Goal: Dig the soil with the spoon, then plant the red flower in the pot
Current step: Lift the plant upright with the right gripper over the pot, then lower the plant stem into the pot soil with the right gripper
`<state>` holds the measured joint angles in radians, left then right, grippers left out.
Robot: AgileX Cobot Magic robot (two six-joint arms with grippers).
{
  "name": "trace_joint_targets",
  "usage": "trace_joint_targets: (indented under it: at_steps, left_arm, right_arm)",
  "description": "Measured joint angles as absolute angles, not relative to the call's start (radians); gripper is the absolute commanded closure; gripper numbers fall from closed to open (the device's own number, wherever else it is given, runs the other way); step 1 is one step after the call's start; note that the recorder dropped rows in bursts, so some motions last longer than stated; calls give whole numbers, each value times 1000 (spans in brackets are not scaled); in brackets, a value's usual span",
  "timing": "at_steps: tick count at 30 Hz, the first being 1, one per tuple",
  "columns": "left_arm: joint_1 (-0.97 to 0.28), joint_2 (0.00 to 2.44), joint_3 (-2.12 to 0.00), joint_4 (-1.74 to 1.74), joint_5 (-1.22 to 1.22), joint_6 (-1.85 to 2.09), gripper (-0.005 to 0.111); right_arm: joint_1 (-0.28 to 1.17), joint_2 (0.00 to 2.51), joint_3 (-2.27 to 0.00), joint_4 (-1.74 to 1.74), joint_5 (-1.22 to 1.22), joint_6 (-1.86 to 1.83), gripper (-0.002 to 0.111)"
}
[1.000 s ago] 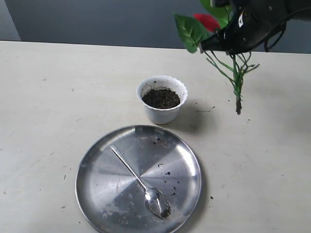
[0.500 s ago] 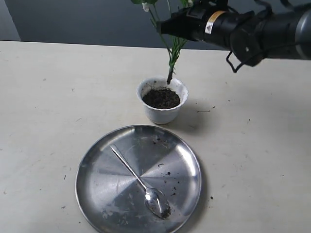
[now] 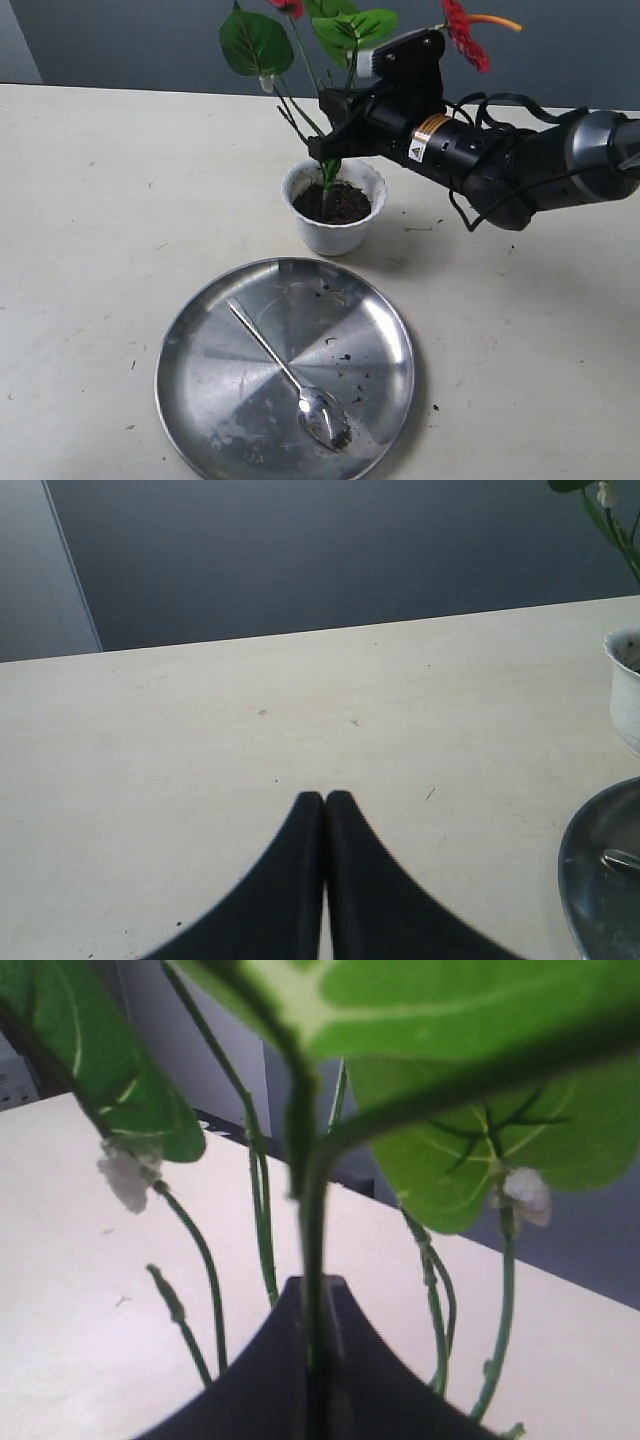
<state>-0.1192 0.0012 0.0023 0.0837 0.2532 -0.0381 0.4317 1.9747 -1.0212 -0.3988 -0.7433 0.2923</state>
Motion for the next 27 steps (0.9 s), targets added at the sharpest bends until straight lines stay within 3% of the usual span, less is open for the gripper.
trace_joint_targets:
  at_steps: [27]
  left_arm:
    - [-119,1,2,84,253,-38,106]
  right_arm:
    - [432,1997,-1034,-690,-681,309,109]
